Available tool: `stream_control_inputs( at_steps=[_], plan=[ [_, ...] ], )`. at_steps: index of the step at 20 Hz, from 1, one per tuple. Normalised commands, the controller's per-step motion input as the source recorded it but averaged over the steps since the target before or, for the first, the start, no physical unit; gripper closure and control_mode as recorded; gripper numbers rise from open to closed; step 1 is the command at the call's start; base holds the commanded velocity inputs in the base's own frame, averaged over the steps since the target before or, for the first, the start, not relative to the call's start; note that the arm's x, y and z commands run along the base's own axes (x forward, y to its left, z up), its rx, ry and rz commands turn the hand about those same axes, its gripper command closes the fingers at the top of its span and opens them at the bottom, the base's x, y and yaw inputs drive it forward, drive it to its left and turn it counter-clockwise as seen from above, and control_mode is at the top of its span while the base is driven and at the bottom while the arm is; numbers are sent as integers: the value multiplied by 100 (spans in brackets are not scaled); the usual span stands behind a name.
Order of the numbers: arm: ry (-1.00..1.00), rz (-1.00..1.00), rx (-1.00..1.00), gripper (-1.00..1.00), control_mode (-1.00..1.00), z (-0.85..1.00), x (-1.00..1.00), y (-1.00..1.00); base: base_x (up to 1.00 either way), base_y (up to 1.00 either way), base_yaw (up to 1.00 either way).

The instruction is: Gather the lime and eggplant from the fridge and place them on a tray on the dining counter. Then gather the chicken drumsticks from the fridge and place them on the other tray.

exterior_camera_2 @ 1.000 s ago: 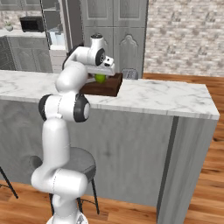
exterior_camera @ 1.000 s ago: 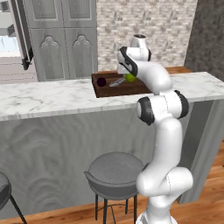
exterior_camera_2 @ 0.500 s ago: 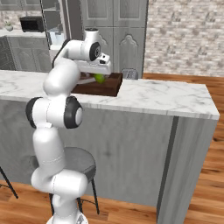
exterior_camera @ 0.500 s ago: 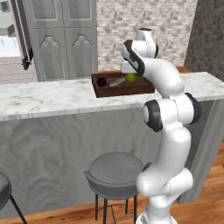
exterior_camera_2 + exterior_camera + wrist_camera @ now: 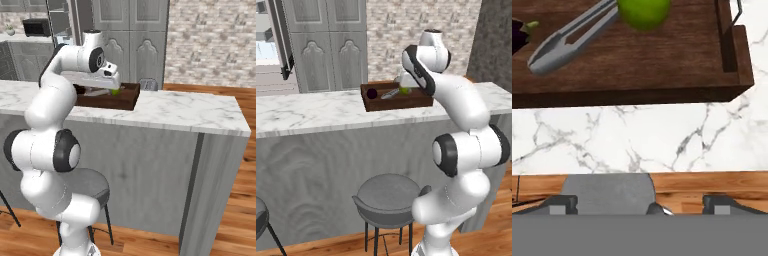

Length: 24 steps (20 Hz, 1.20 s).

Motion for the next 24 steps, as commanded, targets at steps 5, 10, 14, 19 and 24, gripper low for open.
stream_control_inputs(
  at_steps=[5,10,14,19,24],
  plan=[
    [0,0,0,-100,-100,23,-100,0,0,0,0],
    [0,0,0,-100,-100,5,-100,0,0,0,0],
    [0,6,0,-100,-100,0,-100,0,0,0,0],
    [0,22,0,-100,-100,0,-100,1,0,0,0],
    [0,27,0,-100,-100,0,-80,21,0,0,0]
  ],
)
